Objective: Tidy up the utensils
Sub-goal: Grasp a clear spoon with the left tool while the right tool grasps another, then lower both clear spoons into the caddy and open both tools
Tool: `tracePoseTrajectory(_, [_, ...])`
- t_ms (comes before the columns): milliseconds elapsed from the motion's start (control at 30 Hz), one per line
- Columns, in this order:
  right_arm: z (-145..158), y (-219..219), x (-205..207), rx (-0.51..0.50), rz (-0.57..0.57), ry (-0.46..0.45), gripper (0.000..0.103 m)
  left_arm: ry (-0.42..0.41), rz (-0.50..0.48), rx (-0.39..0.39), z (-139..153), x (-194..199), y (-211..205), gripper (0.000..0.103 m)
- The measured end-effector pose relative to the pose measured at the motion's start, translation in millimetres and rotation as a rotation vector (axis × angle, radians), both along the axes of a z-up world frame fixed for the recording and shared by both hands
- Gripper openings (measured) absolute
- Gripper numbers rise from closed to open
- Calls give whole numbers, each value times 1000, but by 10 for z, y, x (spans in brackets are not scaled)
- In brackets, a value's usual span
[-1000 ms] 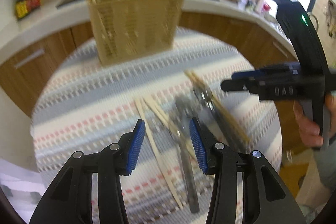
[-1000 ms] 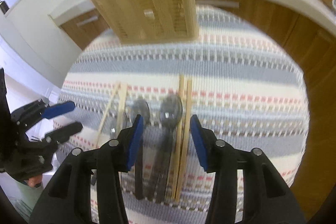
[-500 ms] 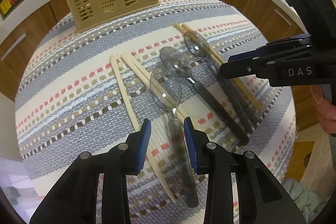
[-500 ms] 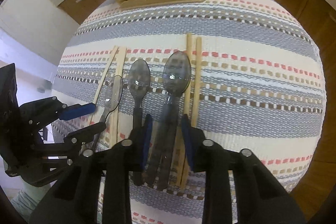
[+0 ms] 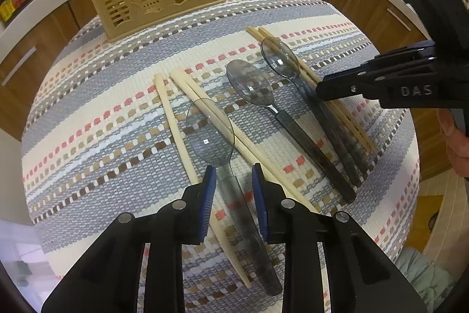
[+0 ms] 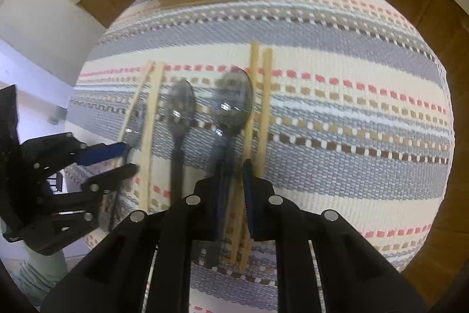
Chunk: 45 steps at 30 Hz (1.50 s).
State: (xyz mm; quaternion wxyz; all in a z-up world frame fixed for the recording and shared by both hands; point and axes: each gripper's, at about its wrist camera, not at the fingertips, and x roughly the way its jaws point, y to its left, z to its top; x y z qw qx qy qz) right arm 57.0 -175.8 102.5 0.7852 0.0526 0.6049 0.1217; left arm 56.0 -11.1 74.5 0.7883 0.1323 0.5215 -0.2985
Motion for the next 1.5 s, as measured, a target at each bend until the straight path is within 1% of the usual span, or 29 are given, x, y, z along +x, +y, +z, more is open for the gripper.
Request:
tracePoseTrajectory(67, [29, 54, 2, -20, 19, 3, 11, -12, 0, 15, 7, 2, -16, 24])
tracePoseTrajectory(167, [-7, 138, 28, -2, 41, 24, 11, -38, -1, 47, 0, 5, -111, 24])
tracePoseTrajectory(267, [35, 228, 16, 20, 60, 6, 11, -67, 14, 62, -13, 23, -130, 13])
tracePoseTrajectory(333, [77, 289, 12, 42, 76, -3, 11, -68, 19, 56, -15, 39, -120, 12])
tracePoseTrajectory(433, [58, 387, 45, 41, 92, 14, 12, -59, 37, 33, -8, 67, -91, 10])
tracePoseTrajectory(533, [-6, 484, 102, 21, 93, 38, 12, -43, 69, -14, 13, 65, 19, 9])
tracePoseTrajectory(567, [-27, 502, 115, 19, 93, 44, 15, -45, 78, -28, 25, 67, 56, 9])
tracePoseTrajectory(600, [-50, 519, 135, 16, 93, 53, 21, -46, 89, -53, 54, 71, 111, 9])
tracePoseTrajectory(633, [-69, 532, 155, 12, 89, 59, 25, -43, 92, -62, 70, 67, 155, 9])
tracePoseTrajectory(667, [-78, 535, 164, 8, 87, 61, 32, -40, 99, -80, 102, 72, 212, 8])
tracePoseTrajectory(700, [-80, 541, 173, 3, 85, 58, 36, -44, 104, -87, 125, 68, 236, 8])
tracePoseTrajectory(767, [-90, 569, 181, -9, 84, 49, 35, -52, 115, -99, 177, 78, 311, 8])
tracePoseTrajectory(800, [-105, 584, 182, -19, 87, 53, 35, -54, 120, -105, 196, 91, 356, 6])
tracePoseTrajectory(833, [-124, 614, 193, -32, 84, 62, 35, -55, 125, -109, 200, 101, 379, 1])
tracePoseTrajectory(867, [-129, 628, 194, -40, 81, 58, 35, -54, 129, -114, 211, 114, 404, 1])
tracePoseTrajectory(933, [-128, 701, 177, -81, 96, 50, 27, -64, 144, -123, 246, 119, 453, 1])
tracePoseTrajectory(1000, [-143, 801, 165, -149, 113, 33, 11, -72, 154, -140, 291, 130, 483, 1])
tracePoseTrajectory(1033, [-142, 832, 161, -162, 121, 28, 11, -78, 157, -148, 317, 125, 504, 1])
tracePoseTrajectory(1100, [-141, 872, 159, -151, 132, 23, 10, -100, 165, -168, 380, 138, 532, 1])
tracePoseTrajectory(1167, [-65, 871, 166, -129, 133, -10, 10, -118, 172, -185, 434, 155, 568, 1])
tracePoseTrajectory(1267, [131, 786, 200, -78, 123, -63, 10, -161, 194, -221, 616, 216, 655, 1])
tracePoseTrajectory(1367, [442, 715, 248, -36, 119, -156, 10, -217, 211, -268, 857, 307, 708, 1])
tracePoseTrajectory(1500, [895, 620, 360, 21, 99, -303, 10, -313, 237, -340, 1263, 445, 769, 1])
